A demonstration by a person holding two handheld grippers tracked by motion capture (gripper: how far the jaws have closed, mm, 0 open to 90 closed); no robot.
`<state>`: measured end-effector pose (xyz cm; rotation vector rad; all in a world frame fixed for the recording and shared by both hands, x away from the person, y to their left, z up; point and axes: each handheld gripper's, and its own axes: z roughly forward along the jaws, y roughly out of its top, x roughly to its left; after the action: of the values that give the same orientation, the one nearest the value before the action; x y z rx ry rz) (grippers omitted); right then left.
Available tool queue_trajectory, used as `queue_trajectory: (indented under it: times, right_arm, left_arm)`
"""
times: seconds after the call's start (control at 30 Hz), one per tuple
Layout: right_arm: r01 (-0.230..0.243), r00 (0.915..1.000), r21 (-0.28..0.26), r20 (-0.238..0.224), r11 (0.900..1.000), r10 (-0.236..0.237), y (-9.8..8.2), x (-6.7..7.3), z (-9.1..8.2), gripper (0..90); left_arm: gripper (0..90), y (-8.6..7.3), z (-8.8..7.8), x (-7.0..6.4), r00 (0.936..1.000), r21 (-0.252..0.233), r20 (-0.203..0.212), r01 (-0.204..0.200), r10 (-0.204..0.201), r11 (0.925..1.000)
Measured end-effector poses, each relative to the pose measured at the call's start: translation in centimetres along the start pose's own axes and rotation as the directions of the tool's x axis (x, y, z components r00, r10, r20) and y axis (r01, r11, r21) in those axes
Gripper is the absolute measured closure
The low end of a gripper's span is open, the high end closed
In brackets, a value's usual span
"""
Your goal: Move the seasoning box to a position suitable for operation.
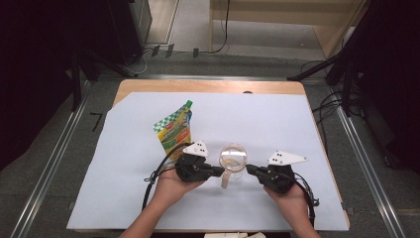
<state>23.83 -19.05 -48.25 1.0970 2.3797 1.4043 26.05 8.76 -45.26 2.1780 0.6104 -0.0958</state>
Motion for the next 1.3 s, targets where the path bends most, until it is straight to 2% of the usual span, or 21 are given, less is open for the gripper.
queue_trajectory:
  times: [0.23, 0.6, 0.93, 1.17, 1.23, 1.3]
  right_arm:
    - [0.001, 1.0000, 0.000, 0.004, 1.000, -0.001, 0.0, 0.0, 0.0, 90.0]
    - [-0.010, 0.9998, 0.000, 0.018, 1.000, 0.010, 0.1, -0.4, 0.3, 90.0]
    - [-0.019, 0.9990, -0.009, 0.040, 1.000, 0.020, 0.1, -0.8, 0.7, 90.0]
    - [-0.030, 0.9985, -0.013, 0.046, 0.999, 0.030, 0.2, -1.0, 1.0, 90.0]
    - [-0.036, 0.9984, -0.015, 0.042, 0.999, 0.036, 0.2, -1.1, 1.0, 90.0]
    - [-0.034, 0.9983, -0.013, 0.046, 0.999, 0.035, 0.2, -1.1, 1.1, 90.0]
  left_arm:
    - [90.0, -0.1, 0.1, 0.0, 1.0000, 0.013, 0.001, -0.002, 0.002, 0.9999]
    - [90.0, -0.2, 0.2, -0.2, 0.9998, -0.001, -0.012, 0.017, -0.017, 0.9999]
    - [90.0, -0.1, 0.4, -0.5, 0.9998, 0.002, -0.020, 0.008, -0.008, 1.0000]
    - [90.0, -0.1, 0.3, -0.5, 0.9996, -0.017, -0.021, 0.016, -0.016, 0.9997]
    - [90.0, 0.0, 0.3, -0.5, 0.9996, -0.043, -0.001, 0.028, -0.028, 0.9987]
    - [90.0, 0.1, 0.3, -0.7, 0.9998, -0.032, -0.018, 0.010, -0.011, 0.9994]
